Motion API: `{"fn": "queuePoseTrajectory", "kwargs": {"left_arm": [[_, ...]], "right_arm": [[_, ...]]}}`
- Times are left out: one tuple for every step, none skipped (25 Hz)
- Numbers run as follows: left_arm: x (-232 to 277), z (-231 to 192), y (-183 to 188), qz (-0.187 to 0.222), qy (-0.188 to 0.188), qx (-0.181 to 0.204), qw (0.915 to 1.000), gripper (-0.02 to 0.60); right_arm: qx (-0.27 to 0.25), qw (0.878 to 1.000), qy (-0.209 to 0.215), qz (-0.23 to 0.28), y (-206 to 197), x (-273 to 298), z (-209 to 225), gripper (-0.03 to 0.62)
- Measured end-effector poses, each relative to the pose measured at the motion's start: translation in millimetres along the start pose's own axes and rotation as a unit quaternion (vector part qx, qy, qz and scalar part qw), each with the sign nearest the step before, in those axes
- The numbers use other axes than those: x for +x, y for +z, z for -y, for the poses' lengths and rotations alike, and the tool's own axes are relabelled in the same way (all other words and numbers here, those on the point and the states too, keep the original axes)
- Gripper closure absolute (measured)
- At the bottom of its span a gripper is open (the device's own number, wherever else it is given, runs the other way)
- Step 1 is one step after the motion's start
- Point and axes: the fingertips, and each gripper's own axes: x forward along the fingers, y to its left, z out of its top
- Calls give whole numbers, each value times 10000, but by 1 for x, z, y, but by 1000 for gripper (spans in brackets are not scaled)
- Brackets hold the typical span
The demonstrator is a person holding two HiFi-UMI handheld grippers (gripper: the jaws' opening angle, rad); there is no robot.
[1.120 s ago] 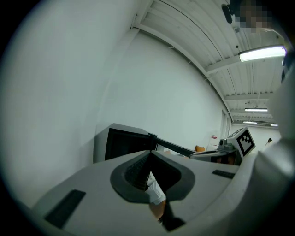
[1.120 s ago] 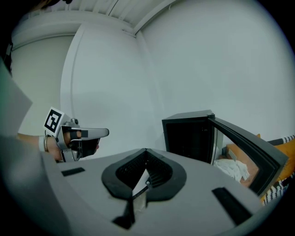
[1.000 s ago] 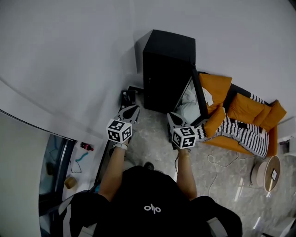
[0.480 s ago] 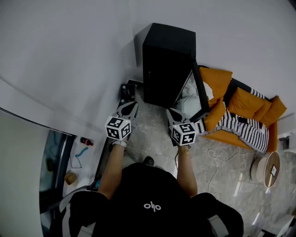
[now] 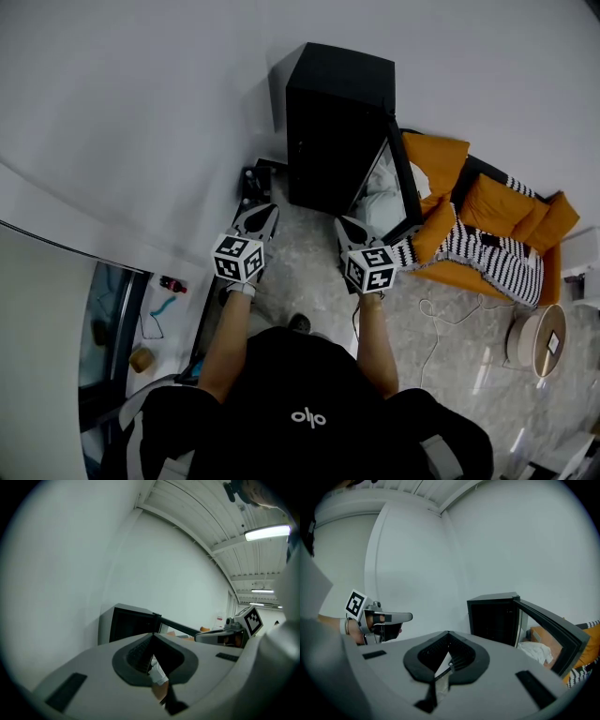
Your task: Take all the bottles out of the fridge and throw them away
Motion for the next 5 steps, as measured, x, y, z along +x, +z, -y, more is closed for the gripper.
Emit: {"fn": "queuePoseTrajectory", "kwargs": {"left_arm": [[1,0,0,0,4,-1,10000,575],[2,-1,-1,1,6,-2,10000,575],[3,-1,-1,1,6,-2,10000,575],[4,-1,-1,0,7,-1,10000,575],[5,-2,-1,-1,7,0,10000,575]], "right_arm": [[6,10000,-1,0,0,1,1,586],[16,10000,-4,6,0,1,2,586],[31,10000,-8,17,0,2,3,585],[48,10000,-14,30,1,3,4,586],[66,10000,-20,44,1,3,5,586]]}}
